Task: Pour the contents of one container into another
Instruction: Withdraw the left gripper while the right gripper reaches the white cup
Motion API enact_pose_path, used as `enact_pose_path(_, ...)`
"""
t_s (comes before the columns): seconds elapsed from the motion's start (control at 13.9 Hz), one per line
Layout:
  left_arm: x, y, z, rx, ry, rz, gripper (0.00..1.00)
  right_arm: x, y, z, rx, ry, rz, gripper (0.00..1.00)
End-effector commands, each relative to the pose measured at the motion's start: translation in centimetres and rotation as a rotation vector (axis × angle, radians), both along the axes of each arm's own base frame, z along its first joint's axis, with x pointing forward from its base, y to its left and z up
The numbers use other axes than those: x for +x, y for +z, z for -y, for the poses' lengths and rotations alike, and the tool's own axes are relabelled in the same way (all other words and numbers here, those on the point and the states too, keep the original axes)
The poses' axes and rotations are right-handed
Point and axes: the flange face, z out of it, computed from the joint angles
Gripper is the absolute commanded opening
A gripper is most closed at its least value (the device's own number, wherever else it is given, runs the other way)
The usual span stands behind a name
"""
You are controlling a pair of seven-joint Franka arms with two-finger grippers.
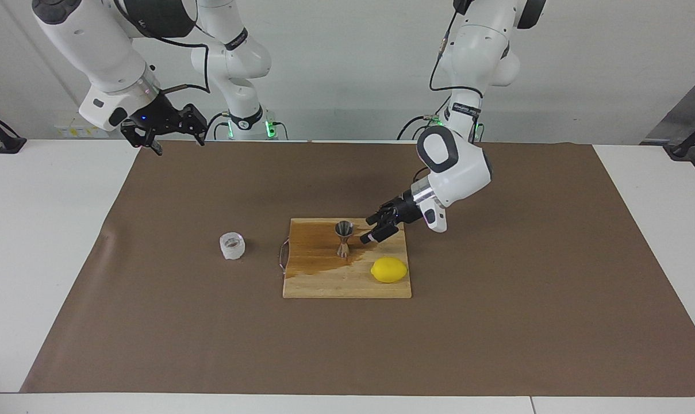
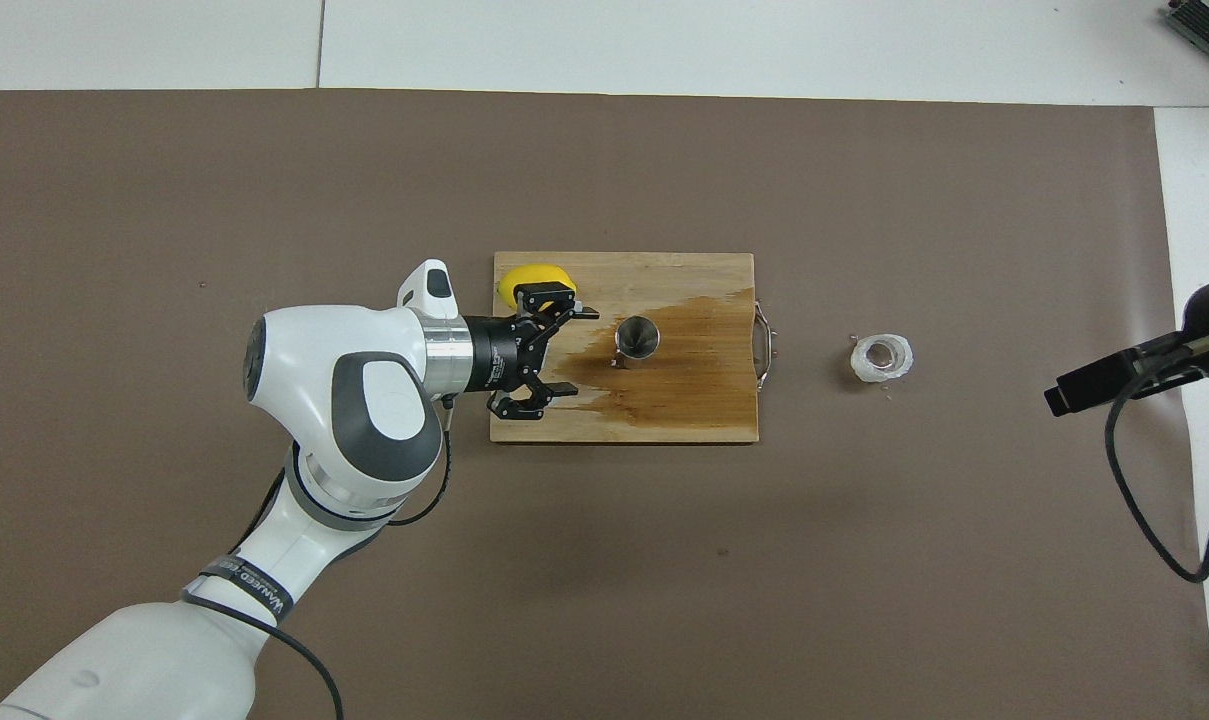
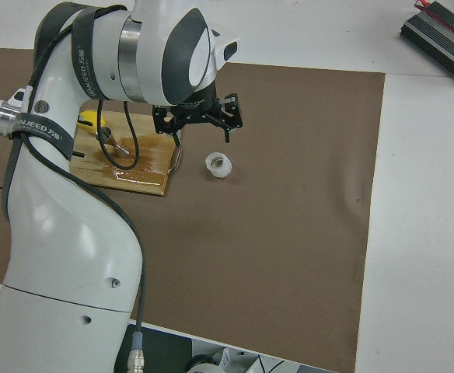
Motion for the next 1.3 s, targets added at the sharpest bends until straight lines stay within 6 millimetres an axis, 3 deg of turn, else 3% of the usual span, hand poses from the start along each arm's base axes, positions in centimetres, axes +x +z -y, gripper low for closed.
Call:
enact_pose_path(0.0, -0.5, 2.4, -1.5, 0.13, -0.115, 0.103, 1.0, -0.3, -0.2, 0.0, 0.035, 0.191, 0.02, 1.0)
enact_pose_path(0.29, 0.3, 5.7, -4.1, 0.377, -0.378, 0.229, 1.0, 0.0, -2.8, 0.8, 0.086, 0.556, 0.101, 1.0)
enact_pose_path(0.43, 1.0, 7.7, -6.5, 0.47, -0.463, 0.238, 1.0, 0.3, -4.5, 1.5, 0.161, 0.695, 0.145, 1.0)
enact_pose_path(0.72, 2.6, 12.1, -10.5, 0.655, -0.697, 0.236, 1.0, 1.1, -10.3, 5.2, 0.335, 0.88, 0.259, 1.0)
enact_pose_path(0.94, 3.3, 15.2, -15.8, 0.657, -0.758, 0.323, 1.0, 2.8, -17.3, 7.7, 0.552, 0.95, 0.364, 1.0)
enact_pose_path(1.15, 2.9, 18.9, -21.1, 0.672, -0.837, 0.426, 1.0, 3.4, -23.5, 7.4, 0.674, 1.035, 0.454, 1.0)
enact_pose_path(1.22, 2.6, 19.7, -22.7, 0.704, -0.878, 0.439, 1.0, 3.8, -24.3, 7.4, 0.669, 1.076, 0.516, 1.0)
